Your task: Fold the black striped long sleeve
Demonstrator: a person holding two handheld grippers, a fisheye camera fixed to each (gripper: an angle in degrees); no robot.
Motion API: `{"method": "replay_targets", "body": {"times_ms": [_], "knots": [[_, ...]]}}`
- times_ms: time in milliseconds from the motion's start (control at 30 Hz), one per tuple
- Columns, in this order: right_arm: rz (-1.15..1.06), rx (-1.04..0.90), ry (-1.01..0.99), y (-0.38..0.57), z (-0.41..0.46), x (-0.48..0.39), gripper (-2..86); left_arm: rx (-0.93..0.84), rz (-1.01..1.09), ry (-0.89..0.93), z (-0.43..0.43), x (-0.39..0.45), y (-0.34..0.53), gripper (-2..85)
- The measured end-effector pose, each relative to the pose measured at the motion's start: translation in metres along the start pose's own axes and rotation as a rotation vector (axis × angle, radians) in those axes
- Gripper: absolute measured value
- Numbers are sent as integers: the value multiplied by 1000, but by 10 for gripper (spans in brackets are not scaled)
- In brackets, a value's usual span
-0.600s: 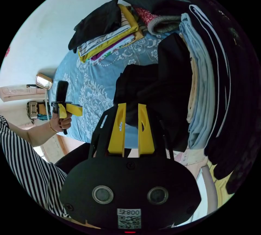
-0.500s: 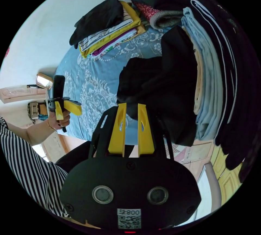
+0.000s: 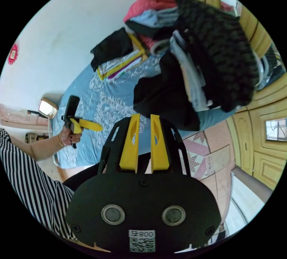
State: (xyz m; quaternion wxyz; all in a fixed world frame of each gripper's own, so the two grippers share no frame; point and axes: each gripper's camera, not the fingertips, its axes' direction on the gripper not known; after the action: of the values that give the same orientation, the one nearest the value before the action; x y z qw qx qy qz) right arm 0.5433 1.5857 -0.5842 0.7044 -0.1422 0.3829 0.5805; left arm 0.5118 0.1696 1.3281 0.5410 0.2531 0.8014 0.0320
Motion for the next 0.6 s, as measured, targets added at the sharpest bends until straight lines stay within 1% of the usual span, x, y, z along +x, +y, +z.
{"method": "replay_targets", "body": {"times_ms": [67,167,267,400,500,600], "knots": [[9,131,89,-9,-54,32,77,-7,2,4,15,7,-5,163],[-18,272,175,-36,-107,67,89,-9,-15,-3,39,14,-16,164],[-61,352,250,-75,-135,96,108,-3,-37,1,66,17,-32,165],[-103,353,262,-128,-140,127,141,39,-50,39,110,24,-65,165],[-134,266,305,-168,-124,152,149,57,-42,69,144,35,-91,165],[-122,191,392,-189,-109,183,133,58,-34,94,176,49,-114,165]]}}
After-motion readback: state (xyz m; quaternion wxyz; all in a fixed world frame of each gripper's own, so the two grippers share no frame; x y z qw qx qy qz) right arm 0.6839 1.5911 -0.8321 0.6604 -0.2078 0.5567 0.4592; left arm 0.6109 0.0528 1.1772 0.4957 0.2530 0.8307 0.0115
